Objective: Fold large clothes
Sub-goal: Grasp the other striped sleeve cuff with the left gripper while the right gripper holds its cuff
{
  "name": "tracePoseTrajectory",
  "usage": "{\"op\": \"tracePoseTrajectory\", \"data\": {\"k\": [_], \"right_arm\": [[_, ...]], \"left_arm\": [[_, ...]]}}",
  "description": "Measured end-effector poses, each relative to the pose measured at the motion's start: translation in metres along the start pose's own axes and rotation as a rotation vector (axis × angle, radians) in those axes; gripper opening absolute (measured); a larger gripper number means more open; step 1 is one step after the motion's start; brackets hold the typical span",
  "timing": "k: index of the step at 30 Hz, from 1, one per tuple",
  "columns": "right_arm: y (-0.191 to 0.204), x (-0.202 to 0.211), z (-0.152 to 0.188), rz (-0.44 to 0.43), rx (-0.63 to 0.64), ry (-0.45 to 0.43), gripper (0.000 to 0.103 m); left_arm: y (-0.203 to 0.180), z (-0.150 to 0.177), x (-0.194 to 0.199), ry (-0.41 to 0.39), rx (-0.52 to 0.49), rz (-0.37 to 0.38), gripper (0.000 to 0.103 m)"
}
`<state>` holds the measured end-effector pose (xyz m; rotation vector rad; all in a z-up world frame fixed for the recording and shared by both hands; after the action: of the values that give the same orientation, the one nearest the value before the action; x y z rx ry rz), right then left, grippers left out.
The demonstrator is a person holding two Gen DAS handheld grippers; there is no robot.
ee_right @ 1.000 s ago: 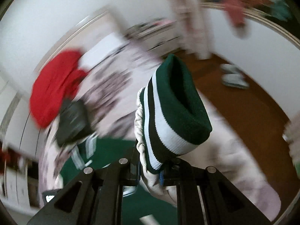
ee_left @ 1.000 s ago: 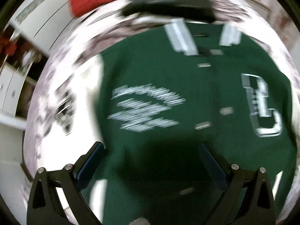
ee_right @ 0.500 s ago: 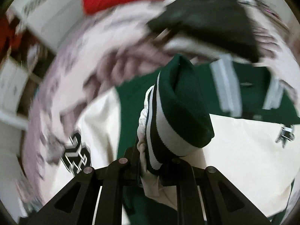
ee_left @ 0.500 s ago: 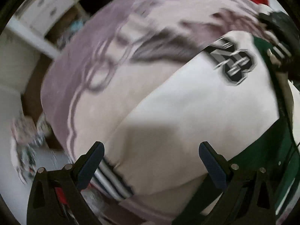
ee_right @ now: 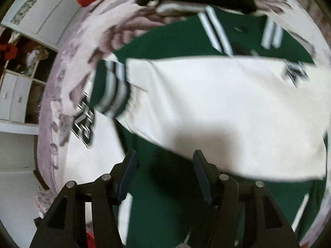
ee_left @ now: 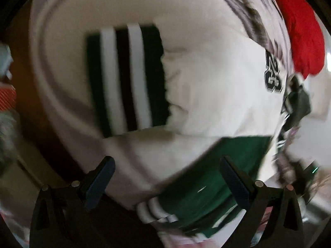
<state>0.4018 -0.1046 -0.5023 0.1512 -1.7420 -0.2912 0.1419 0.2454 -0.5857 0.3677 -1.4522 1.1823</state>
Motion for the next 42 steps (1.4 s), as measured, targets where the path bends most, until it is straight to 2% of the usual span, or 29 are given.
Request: {"op": "tracePoseTrajectory", "data": {"k": [2, 4, 5, 7, 8, 9, 13, 18, 21, 24, 29, 31, 32, 33, 34, 37, 38, 39, 40, 42], "right_arm": [[-0.015, 0.003, 0.013, 0.019, -0.014, 0.021, 0.059], [-0.023, 0.0, 0.025, 0.037, -0.021, 0.026, 0.059], [-0.027, 0.001, 0.029, 0.043, -0.022, 0.026, 0.059], [-0.026, -0.005, 0.035, 0.053, -0.023, 0.03, 0.059], [-0.025, -0.008, 0.038, 0.056, -0.021, 0.033, 0.059], [-0.023, -0.009, 0.04, 0.058, -0.017, 0.035, 0.059], [-0.007, -0.019, 0.043, 0.074, 0.018, 0.035, 0.059], [0.007, -0.024, 0.032, 0.092, 0.001, -0.006, 0.059], [0.017, -0.026, 0.013, 0.064, -0.016, -0.036, 0.059], [0.026, -0.033, -0.006, 0.041, -0.027, -0.042, 0.059], [0.044, -0.041, -0.028, -0.001, -0.022, -0.06, 0.059], [0.048, -0.048, -0.032, -0.015, -0.023, -0.053, 0.059], [0.051, -0.051, -0.034, -0.011, -0.024, -0.048, 0.059], [0.05, -0.056, -0.034, -0.008, -0.029, -0.039, 0.059], [0.051, -0.058, -0.036, -0.007, -0.032, -0.035, 0.059], [0.049, -0.065, -0.037, 0.005, -0.026, -0.02, 0.059], [0.049, -0.066, -0.037, 0.015, -0.019, -0.018, 0.059], [0.048, -0.067, -0.039, 0.026, -0.014, -0.018, 0.059], [0.047, -0.066, -0.042, 0.044, -0.008, -0.024, 0.059], [0.047, -0.063, -0.048, 0.095, 0.012, -0.042, 0.059]], "left_arm": [[-0.004, -0.012, -0.014, -0.03, 0.068, 0.037, 0.102], [-0.006, -0.03, -0.017, -0.095, 0.147, 0.028, 0.088], [-0.008, -0.041, -0.013, -0.145, 0.182, 0.013, 0.086], [-0.014, -0.062, -0.004, -0.243, 0.218, -0.054, 0.054], [-0.02, -0.075, 0.002, -0.285, 0.216, -0.094, 0.045], [-0.028, -0.091, 0.008, -0.334, 0.203, -0.131, 0.032], [-0.058, -0.147, 0.031, -0.46, 0.141, -0.18, 0.022], [-0.087, -0.226, 0.066, -0.585, 0.089, -0.185, 0.02], [-0.086, -0.257, 0.062, -0.561, 0.061, -0.149, 0.021], [-0.076, -0.268, 0.049, -0.473, 0.057, -0.091, 0.024], [-0.047, -0.256, -0.002, -0.264, 0.155, 0.055, 0.039], [-0.049, -0.255, -0.008, -0.296, 0.151, 0.123, 0.058], [-0.05, -0.255, -0.006, -0.302, 0.151, 0.144, 0.064], [-0.056, -0.259, -0.008, -0.305, 0.158, 0.169, 0.077], [-0.061, -0.264, -0.009, -0.313, 0.168, 0.174, 0.079], [-0.067, -0.266, 0.0, -0.384, 0.197, 0.104, 0.078], [-0.073, -0.269, 0.003, -0.42, 0.183, 0.062, 0.072], [-0.085, -0.271, 0.01, -0.47, 0.143, -0.006, 0.038], [-0.094, -0.272, 0.015, -0.497, 0.1, -0.07, 0.011], [-0.112, -0.279, 0.029, -0.536, 0.056, -0.118, 0.011]]}}
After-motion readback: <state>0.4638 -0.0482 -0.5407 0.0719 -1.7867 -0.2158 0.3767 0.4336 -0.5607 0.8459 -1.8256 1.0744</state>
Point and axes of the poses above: each gripper's, at about its wrist camera, not at the fingertips, and x roughly against the way its jaws point, y to its left, z to its underside, the point moved 3 cm from there along -x, roughly the way its jaws point, and after that the axes turned 4 degrees about -y, right-handed, at the moved point
